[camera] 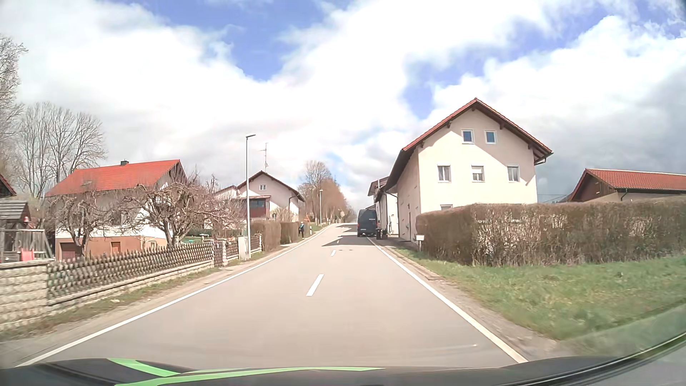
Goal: Follow the waypoints while adhering to traffic rules and regulations
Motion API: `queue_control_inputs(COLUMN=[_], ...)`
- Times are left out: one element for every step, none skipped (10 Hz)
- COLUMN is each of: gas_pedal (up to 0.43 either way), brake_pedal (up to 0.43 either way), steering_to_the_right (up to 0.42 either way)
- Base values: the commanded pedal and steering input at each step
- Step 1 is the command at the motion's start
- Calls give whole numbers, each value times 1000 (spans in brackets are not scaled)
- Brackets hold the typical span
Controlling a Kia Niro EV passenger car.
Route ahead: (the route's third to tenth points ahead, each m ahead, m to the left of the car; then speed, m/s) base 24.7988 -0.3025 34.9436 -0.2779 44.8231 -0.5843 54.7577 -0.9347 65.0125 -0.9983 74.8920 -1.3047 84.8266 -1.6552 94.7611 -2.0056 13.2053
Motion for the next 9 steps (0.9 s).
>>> queue_control_inputs(gas_pedal=[209,209,209,209,209,209,209,209,209], brake_pedal=[0,0,0,0,0,0,0,0,0], steering_to_the_right=[-12,-11,-11,-11,-11,-11,-11,-10,-9])
